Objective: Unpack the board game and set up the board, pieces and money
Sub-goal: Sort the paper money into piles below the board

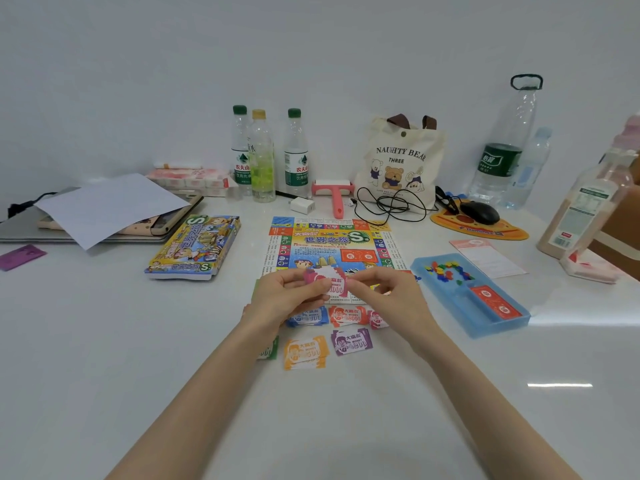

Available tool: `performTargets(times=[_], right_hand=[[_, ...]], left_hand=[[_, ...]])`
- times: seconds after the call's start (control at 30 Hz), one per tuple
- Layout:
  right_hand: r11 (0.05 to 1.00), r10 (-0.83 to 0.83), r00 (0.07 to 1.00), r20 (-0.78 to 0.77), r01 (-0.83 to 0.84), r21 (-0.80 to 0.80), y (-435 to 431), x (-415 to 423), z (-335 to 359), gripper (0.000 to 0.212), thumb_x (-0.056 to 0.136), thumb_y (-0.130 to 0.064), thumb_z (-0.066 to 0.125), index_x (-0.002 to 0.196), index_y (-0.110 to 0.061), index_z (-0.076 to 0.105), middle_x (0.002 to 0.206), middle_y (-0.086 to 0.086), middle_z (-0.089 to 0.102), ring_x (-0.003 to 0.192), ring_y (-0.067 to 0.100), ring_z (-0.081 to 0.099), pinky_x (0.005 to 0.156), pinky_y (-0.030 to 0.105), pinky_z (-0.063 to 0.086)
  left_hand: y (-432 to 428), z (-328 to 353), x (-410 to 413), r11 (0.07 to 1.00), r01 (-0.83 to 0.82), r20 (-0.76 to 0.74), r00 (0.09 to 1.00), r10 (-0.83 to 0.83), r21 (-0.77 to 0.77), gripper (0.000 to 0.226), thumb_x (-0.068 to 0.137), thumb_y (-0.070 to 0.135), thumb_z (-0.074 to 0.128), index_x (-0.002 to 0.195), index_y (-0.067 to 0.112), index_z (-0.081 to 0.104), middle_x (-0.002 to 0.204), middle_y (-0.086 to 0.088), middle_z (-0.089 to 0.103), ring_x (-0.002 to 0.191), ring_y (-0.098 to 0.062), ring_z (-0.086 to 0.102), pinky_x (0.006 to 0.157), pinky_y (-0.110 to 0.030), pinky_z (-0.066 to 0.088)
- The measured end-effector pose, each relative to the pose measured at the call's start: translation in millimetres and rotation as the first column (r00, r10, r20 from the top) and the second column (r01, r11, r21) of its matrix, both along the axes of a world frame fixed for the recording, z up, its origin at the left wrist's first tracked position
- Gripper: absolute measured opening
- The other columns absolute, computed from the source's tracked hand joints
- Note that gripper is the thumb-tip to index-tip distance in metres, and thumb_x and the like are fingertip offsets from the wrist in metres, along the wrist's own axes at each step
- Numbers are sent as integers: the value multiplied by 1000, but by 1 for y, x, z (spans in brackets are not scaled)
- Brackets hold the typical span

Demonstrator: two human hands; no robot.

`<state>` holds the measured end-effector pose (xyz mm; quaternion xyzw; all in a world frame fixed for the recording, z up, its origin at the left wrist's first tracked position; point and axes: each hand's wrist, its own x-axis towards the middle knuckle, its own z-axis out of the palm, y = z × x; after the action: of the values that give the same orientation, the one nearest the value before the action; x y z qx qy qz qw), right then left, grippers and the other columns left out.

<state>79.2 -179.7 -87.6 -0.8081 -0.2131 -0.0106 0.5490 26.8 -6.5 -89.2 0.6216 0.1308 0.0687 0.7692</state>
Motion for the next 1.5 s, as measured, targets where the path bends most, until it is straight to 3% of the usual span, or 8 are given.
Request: performTargets(times=[0.33, 0.6, 0.73, 0.93, 1.07, 1.2, 1.3, 1.5], right_hand=[[996, -16, 996, -89, 23, 83, 6, 4, -6, 3, 86, -27, 71, 86, -25, 74, 84, -7, 73, 79, 5, 68, 63, 15, 52], [989, -52, 991, -123, 68, 132, -11, 4, -2, 9, 86, -19, 71, 83, -27, 71, 78, -9, 74, 73, 0, 68, 57, 10, 49], [988, -154, 984, -91, 152, -20, -32, 14, -3, 5, 88, -23, 68, 89, -27, 71, 84, -5, 73, 78, 5, 67, 65, 21, 53], [939, -230, 971, -62, 205, -278, -52, 25, -15, 9, 85, -28, 71, 91, -23, 76, 81, -11, 70, 75, 1, 61, 62, 17, 44], [897, -250, 968, -29, 220, -383, -52, 24, -19, 2, 82, -29, 74, 83, -30, 74, 77, -16, 69, 75, 1, 63, 70, 24, 53], [831, -262, 958, 119, 286, -478, -47, 16, -16, 6, 80, -30, 74, 83, -32, 69, 74, -16, 63, 73, 2, 58, 57, 22, 41], [891, -215, 958, 189, 271, -363, -41, 11, -11, 6, 83, -28, 72, 84, -33, 69, 82, -15, 63, 76, 0, 55, 59, 17, 39], [1000, 16, 1000, -3, -16, -22, -16, -4, -4, 7, 82, -24, 75, 80, -30, 73, 72, -18, 70, 63, -6, 58, 59, 8, 43]], left_hand=[[-1, 1, 1, 999, 30, -7, 1000, -30, -14, 24, 79, 15, 75, 100, 6, 70, 89, -8, 75, 80, -18, 73, 64, -19, 58], [2, 0, 2, 998, -54, -21, 998, 54, -27, 19, 80, 13, 74, 97, 6, 70, 86, -9, 76, 70, -13, 72, 56, -15, 55], [2, -2, 3, 998, -49, -26, 998, 48, -29, 19, 80, 12, 74, 97, 6, 71, 84, -8, 76, 70, -14, 72, 56, -16, 55], [-3, -3, 4, 999, -30, -26, 999, 31, 33, 22, 77, 13, 76, 97, 6, 71, 85, -7, 76, 72, -15, 72, 61, -18, 57], [-3, -4, 3, 999, -41, -31, 999, 42, 28, 23, 75, 12, 78, 96, 7, 71, 87, -7, 76, 76, -17, 73, 63, -21, 59], [-4, -6, 3, 997, -67, -22, 997, 68, 50, 31, 72, 10, 80, 101, 7, 70, 92, -8, 75, 80, -20, 73, 64, -22, 59], [-6, -7, 2, 994, -71, -16, 997, 73, 83, 38, 69, 11, 83, 104, 9, 69, 95, -7, 75, 82, -21, 73, 64, -24, 59], [-17, -6, 0, 990, -30, 31, 999, 26, 141, 35, 66, 12, 86, 97, 8, 70, 92, -4, 76, 82, -18, 73, 70, -26, 59]])
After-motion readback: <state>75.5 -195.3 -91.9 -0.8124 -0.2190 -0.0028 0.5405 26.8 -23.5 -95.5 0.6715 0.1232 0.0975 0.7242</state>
